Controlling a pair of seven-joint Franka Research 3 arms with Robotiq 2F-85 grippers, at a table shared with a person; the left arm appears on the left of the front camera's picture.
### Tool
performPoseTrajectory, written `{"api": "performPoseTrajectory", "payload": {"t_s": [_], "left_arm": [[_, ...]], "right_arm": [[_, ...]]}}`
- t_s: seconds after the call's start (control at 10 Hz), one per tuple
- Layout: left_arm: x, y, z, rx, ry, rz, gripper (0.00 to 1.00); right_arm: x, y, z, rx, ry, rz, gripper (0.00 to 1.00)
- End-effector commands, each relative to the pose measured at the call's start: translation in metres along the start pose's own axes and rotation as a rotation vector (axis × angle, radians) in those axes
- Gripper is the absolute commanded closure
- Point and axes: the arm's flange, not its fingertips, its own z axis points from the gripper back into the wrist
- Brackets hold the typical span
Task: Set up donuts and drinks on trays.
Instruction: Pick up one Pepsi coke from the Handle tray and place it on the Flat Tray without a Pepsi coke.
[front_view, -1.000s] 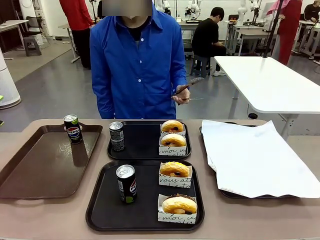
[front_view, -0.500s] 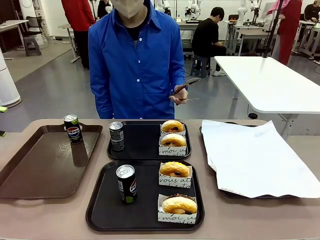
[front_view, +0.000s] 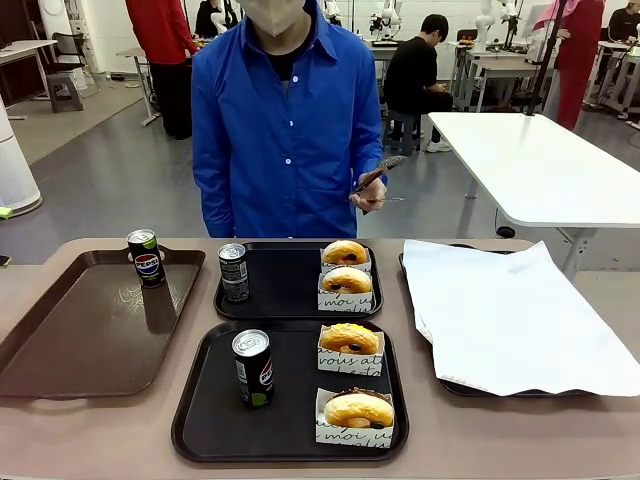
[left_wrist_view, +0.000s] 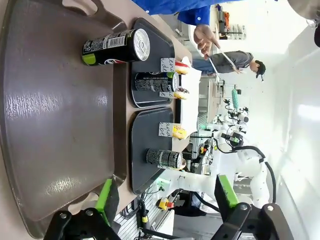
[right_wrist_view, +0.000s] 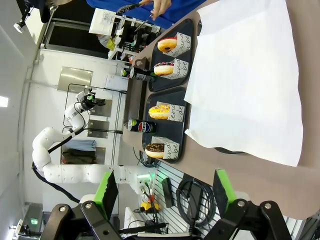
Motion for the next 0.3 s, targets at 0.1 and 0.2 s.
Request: {"api": "performPoseTrajectory", "payload": {"t_s": [0.1, 0.2], "left_arm": [[-0.0042, -0.0013, 0.0016, -0.004, 0.004, -0.001, 0.0], [-0.0042, -0.0013, 0.0016, -0.004, 0.004, -0.001, 0.0]], "right_arm": [[0.0011, 0.0, 0.0001, 0.019, -0.012, 0.015, 0.0], [0.0011, 0.0, 0.0001, 0.019, -0.012, 0.015, 0.0]]}}
